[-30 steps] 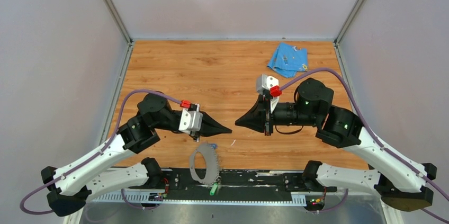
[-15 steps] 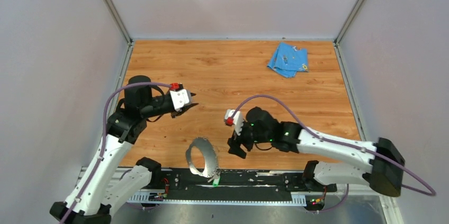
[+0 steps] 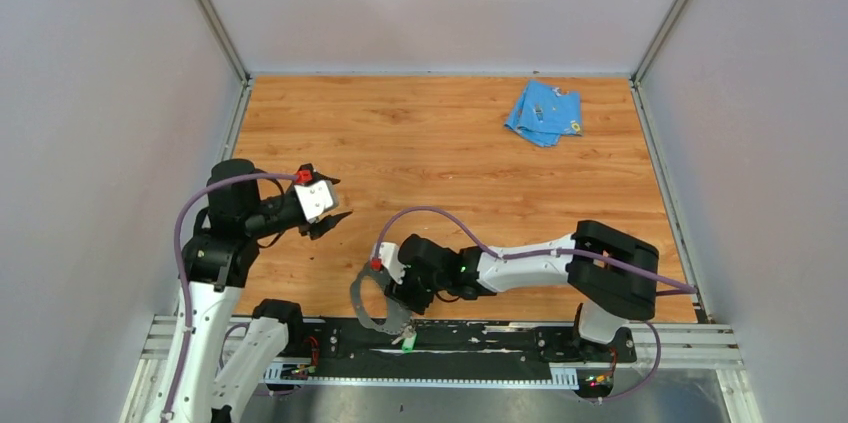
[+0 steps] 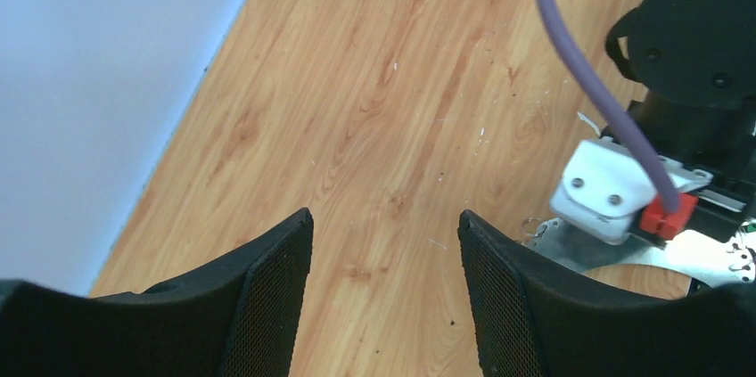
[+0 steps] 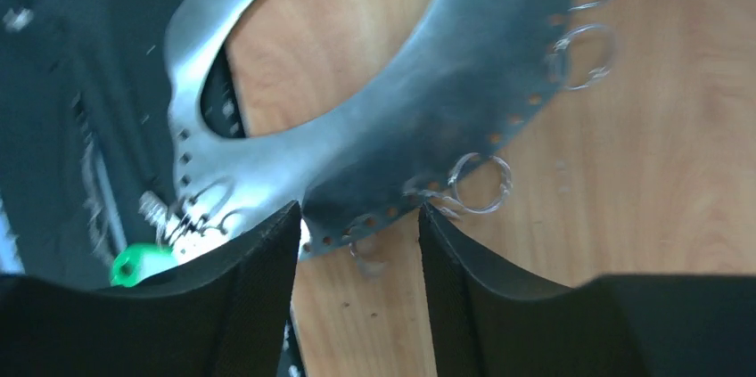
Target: Put the keys on the keyring
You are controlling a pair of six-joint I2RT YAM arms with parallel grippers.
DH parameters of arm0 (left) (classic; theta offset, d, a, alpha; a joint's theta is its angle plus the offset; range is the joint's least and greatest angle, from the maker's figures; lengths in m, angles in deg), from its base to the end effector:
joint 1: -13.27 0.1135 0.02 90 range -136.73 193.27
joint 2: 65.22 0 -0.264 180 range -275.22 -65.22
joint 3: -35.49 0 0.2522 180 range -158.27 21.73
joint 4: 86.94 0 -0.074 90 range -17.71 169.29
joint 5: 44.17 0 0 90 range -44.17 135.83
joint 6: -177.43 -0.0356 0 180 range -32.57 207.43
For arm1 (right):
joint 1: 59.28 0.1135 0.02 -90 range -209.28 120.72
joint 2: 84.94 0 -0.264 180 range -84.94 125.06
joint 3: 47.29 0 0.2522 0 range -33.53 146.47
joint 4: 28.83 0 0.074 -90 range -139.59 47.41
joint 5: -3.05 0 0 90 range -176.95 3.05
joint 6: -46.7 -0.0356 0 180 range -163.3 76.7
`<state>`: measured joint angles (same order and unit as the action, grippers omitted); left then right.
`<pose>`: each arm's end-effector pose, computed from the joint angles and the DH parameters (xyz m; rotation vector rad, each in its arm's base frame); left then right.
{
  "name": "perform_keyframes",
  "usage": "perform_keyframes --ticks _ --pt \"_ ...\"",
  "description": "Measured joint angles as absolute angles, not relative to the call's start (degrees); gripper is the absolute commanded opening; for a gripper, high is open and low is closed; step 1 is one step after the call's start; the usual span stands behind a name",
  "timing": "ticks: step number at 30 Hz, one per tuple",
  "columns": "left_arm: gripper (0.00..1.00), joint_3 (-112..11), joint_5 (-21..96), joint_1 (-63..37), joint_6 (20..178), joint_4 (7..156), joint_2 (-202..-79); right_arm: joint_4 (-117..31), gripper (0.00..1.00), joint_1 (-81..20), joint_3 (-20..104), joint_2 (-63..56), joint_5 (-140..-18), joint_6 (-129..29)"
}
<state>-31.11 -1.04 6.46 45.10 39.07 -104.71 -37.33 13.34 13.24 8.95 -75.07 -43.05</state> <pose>0.1245 -0.0410 0.3519 1.2121 1.4715 -0.4153 0.0915 0.3168 0.1656 -1.5437 1.8998 0.8502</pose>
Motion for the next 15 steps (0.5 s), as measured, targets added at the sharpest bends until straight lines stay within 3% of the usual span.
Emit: perform_keyframes --ticks 9,12,15 --pt "0.68 -28.27 -0.37 6.46 43.29 37.93 -99.03 -30.9 0.41 10.74 14.53 12.53 -87.64 -44.6" --pt "0.84 -27.97 1.49 6.46 43.27 37.76 -99.72 -30.38 0.5 6.69 14.53 12.51 -89.32 -44.21" --pt "0.94 -27.75 2.8 6.46 43.11 37.65 -101.12 -32.74 0.58 4.03 14.51 11.05 -91.62 -42.64"
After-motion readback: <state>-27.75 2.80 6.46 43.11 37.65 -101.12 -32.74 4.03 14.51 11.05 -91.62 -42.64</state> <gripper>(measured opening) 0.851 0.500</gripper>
